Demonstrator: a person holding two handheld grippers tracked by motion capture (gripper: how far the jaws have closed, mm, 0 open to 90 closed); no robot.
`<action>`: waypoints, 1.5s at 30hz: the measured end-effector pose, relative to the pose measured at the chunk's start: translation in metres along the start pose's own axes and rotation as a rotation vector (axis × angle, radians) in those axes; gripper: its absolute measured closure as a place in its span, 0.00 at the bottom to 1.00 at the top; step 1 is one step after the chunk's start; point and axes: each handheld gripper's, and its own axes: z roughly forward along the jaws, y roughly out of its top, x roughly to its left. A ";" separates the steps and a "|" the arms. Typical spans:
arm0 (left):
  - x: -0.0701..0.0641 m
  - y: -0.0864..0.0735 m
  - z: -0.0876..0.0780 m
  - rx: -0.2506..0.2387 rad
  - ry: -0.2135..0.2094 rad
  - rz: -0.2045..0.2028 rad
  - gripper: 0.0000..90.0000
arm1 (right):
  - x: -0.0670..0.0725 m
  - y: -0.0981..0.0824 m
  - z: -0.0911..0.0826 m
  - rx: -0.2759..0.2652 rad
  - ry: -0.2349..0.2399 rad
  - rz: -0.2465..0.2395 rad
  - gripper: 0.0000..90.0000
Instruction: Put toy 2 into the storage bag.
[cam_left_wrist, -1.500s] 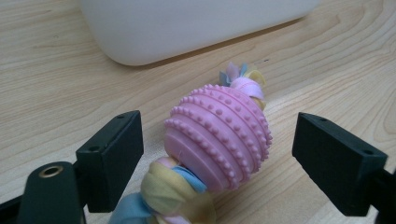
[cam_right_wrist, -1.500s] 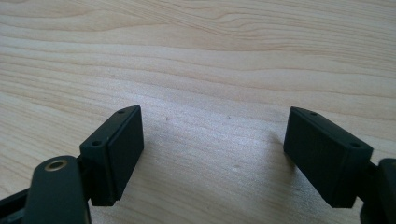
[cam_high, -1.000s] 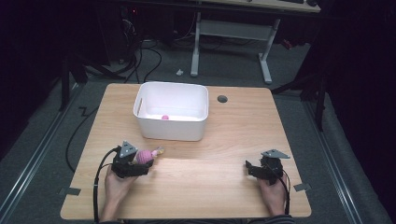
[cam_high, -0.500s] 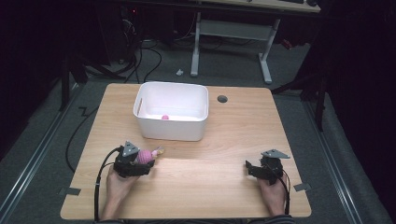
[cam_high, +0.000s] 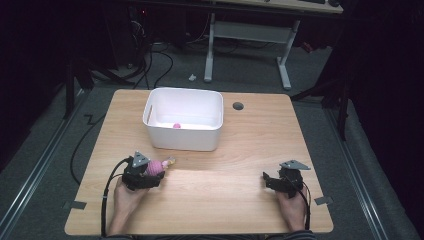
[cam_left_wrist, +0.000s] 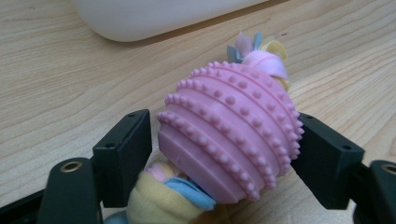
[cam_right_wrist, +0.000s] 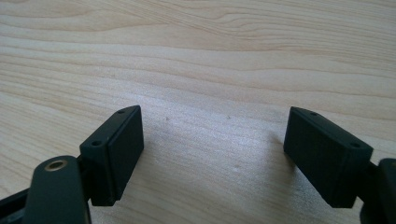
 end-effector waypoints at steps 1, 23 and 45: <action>0.000 0.000 0.000 -0.003 -0.003 -0.003 0.29 | 0.000 0.000 0.000 0.000 0.000 0.000 0.22; -0.002 -0.002 -0.004 -0.010 -0.005 0.022 0.36 | 0.000 0.000 0.000 0.000 0.000 0.001 0.22; -0.007 0.011 -0.020 -0.054 -0.086 -0.024 0.37 | 0.000 0.000 0.000 0.000 -0.001 0.000 0.22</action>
